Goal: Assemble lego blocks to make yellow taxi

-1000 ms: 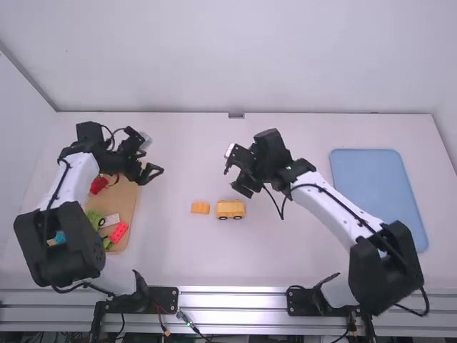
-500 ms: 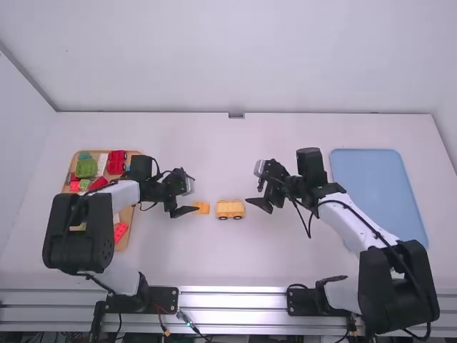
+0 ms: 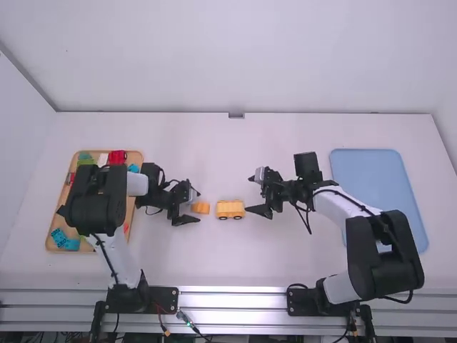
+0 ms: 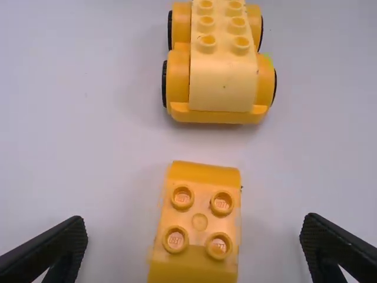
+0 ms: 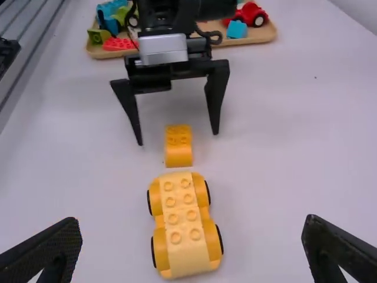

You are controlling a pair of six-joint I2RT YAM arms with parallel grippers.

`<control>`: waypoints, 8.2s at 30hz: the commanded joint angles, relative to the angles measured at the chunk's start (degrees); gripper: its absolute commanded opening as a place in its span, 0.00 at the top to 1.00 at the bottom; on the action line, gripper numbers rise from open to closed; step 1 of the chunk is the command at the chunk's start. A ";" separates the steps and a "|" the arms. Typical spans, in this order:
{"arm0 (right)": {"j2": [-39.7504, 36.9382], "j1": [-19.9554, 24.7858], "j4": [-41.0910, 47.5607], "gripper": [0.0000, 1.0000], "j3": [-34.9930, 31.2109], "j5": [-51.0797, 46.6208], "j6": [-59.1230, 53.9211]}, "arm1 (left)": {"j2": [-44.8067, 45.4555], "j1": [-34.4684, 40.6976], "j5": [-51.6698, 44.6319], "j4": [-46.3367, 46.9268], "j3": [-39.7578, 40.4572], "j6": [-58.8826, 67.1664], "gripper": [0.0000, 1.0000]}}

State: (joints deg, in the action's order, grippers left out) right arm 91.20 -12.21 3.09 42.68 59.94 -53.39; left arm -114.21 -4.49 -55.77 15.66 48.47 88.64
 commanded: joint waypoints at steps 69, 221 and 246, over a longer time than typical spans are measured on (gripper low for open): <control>31.06 -9.14 -31.43 0.01 -0.33 -0.42 3.89 | 11.82 2.12 -11.43 3.15 -0.07 -10.75 0.73; 31.06 -9.18 -30.75 0.55 -0.33 0.00 2.60 | 6.62 24.02 19.19 -29.57 -10.45 -38.14 0.64; 31.06 -9.18 -30.75 0.56 -0.33 -0.02 2.60 | 13.42 24.00 17.86 -27.67 -10.49 -37.83 0.51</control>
State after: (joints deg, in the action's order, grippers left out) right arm 121.75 -21.41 -27.94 42.63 59.37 -51.35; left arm -102.19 19.66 -39.16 -12.62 38.98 50.81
